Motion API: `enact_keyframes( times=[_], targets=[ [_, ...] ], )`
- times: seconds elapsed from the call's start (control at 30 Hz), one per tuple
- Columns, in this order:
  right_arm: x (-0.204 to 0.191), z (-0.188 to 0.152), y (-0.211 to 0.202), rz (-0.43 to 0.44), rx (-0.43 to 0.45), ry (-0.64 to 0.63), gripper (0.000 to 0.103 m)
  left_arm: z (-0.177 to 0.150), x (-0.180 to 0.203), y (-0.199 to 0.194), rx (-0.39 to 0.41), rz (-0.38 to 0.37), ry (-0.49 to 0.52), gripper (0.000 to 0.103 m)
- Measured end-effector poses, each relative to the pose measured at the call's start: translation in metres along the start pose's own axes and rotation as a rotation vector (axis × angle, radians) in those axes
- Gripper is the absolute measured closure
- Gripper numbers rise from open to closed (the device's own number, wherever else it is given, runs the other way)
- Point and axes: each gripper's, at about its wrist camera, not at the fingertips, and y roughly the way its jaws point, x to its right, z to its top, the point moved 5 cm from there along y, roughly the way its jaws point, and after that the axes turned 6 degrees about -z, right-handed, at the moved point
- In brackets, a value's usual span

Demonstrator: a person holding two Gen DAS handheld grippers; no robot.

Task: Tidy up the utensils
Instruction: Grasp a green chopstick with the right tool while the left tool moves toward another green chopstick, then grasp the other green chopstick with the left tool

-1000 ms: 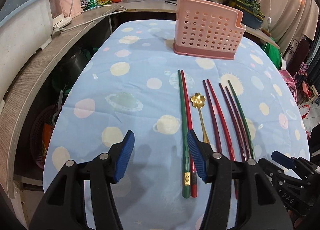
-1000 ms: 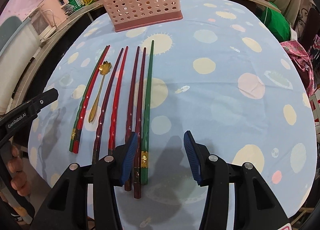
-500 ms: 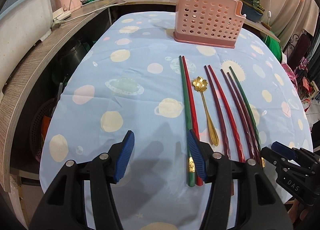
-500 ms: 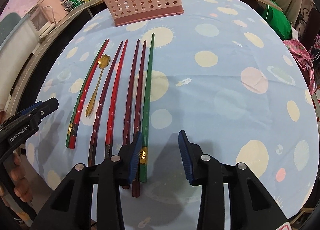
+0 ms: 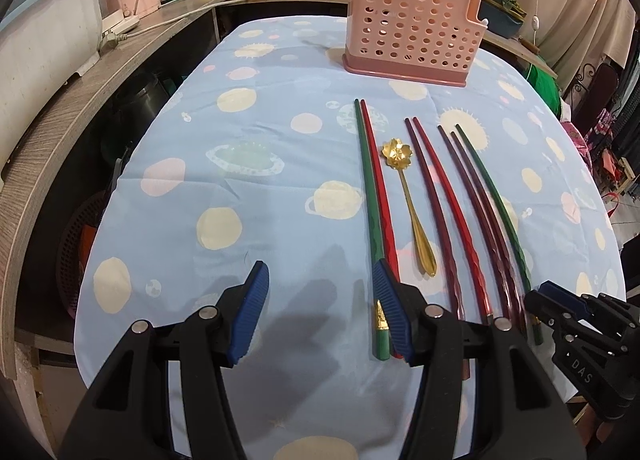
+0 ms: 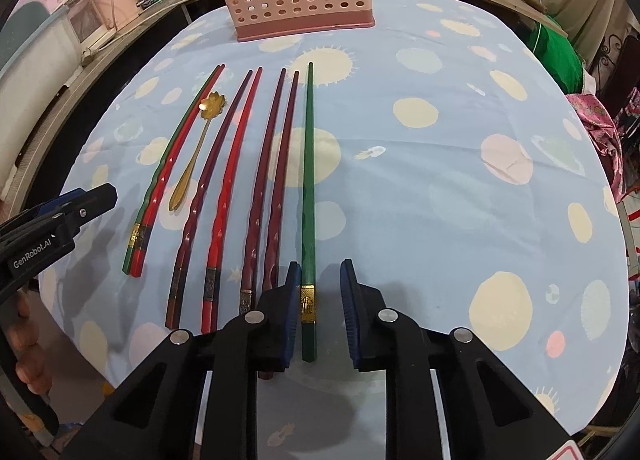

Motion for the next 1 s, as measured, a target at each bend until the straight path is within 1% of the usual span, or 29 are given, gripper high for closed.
enact_keyframes(
  times=[0.07, 0.13, 0.17, 0.7, 0.9, 0.97, 1.0],
  targets=[
    [0.002, -0.001, -0.001, -0.002, -0.001, 0.006, 0.089, -0.003, 0.001, 0.000, -0.006, -0.004, 0.001, 0.051],
    [0.004, -0.003, -0.001, -0.002, -0.002, 0.014, 0.094, -0.007, 0.003, 0.000, -0.014, -0.010, 0.002, 0.051],
    [0.005, -0.004, -0.001, -0.002, -0.002, 0.017, 0.095, -0.009, 0.004, 0.000, -0.018, -0.013, 0.005, 0.051],
    [0.006, -0.010, -0.004, 0.001, 0.000, 0.024, 0.096, -0.026, 0.016, 0.014, -0.069, -0.036, 0.041, 0.052],
    [0.006, -0.010, -0.004, 0.001, 0.001, 0.023, 0.096, -0.026, 0.013, 0.014, -0.062, -0.040, 0.032, 0.053],
    [0.006, -0.010, -0.004, 0.001, 0.001, 0.023, 0.095, -0.026, 0.010, 0.014, -0.064, -0.034, 0.025, 0.058],
    [0.006, -0.010, -0.004, 0.002, 0.001, 0.024, 0.095, -0.027, 0.009, 0.015, -0.065, -0.042, 0.019, 0.058]
  ],
)
